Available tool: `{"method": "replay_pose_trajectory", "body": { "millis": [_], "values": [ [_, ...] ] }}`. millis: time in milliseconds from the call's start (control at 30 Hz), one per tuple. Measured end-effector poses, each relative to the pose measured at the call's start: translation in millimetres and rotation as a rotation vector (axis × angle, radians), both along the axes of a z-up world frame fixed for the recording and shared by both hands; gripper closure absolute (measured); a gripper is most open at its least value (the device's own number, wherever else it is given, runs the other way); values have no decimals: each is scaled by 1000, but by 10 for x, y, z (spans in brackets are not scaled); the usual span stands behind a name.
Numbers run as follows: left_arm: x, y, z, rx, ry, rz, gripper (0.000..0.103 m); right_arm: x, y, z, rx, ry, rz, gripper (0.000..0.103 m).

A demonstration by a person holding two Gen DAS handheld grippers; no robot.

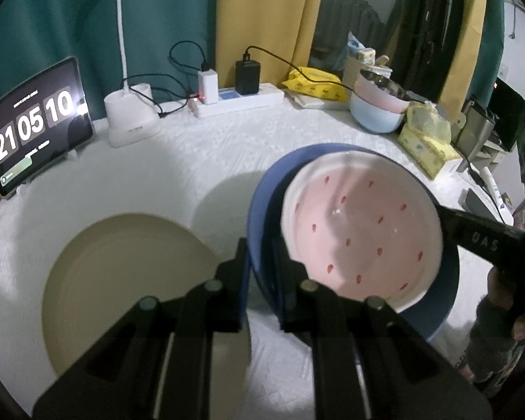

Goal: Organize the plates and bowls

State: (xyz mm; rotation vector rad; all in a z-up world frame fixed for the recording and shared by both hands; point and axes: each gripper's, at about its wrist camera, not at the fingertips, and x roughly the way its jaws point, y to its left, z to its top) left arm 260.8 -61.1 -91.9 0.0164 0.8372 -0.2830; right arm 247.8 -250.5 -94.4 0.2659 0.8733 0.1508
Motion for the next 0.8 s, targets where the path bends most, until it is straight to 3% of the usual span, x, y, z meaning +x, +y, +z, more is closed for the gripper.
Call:
{"method": "replay_pose_trajectory", "body": {
  "millis": [800],
  "values": [
    [-104,225,247,-65,-81,3,92,-77,137,406,-9,-80,11,93]
  ]
}}
